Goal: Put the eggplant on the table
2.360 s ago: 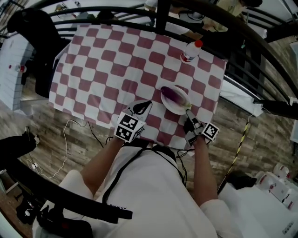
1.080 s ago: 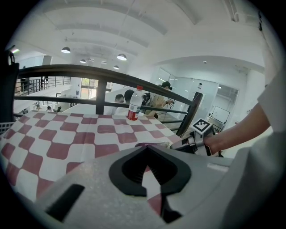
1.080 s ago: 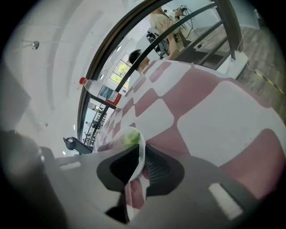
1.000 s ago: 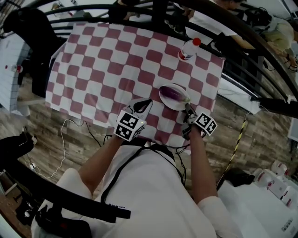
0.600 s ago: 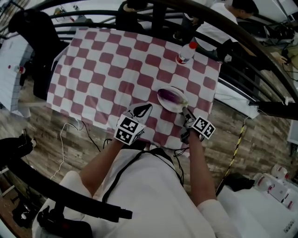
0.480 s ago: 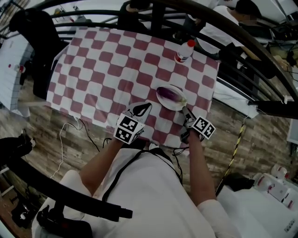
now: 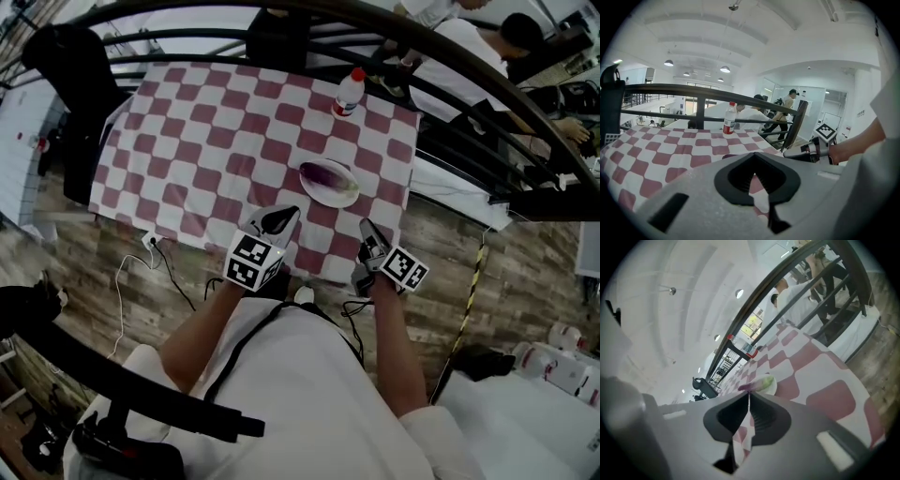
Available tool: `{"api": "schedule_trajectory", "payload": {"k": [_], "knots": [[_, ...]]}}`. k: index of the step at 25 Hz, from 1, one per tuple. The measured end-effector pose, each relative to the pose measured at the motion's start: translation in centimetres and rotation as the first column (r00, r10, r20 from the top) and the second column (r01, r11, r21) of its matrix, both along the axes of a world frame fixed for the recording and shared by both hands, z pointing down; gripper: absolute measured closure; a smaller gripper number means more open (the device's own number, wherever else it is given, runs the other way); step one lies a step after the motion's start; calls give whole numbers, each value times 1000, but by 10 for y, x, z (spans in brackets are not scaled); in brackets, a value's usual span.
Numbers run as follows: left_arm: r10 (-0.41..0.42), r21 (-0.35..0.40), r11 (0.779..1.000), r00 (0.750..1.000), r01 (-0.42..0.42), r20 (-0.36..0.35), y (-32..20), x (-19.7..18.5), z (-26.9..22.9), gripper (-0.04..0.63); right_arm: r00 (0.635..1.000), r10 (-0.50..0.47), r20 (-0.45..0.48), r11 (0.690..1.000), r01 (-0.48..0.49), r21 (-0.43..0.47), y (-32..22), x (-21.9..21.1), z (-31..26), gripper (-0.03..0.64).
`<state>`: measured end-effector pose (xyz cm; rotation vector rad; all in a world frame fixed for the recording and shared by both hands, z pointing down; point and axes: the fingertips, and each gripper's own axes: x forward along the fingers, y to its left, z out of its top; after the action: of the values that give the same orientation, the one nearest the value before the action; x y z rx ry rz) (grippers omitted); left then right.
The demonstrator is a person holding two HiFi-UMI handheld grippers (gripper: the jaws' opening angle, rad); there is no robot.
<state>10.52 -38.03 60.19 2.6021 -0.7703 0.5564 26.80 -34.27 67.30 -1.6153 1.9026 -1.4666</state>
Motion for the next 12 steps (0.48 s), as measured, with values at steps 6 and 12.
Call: {"api": "schedule_trajectory", "payload": {"k": [6, 12], "knots": [[-22, 35, 999, 999, 23, -31, 32, 4, -26, 589, 999, -35, -28, 995, 38, 88, 45, -4, -39, 611], [-46, 58, 997, 998, 48, -43, 69, 3, -44, 589, 996, -62, -68, 984, 73, 164, 85, 0, -72, 611]]}}
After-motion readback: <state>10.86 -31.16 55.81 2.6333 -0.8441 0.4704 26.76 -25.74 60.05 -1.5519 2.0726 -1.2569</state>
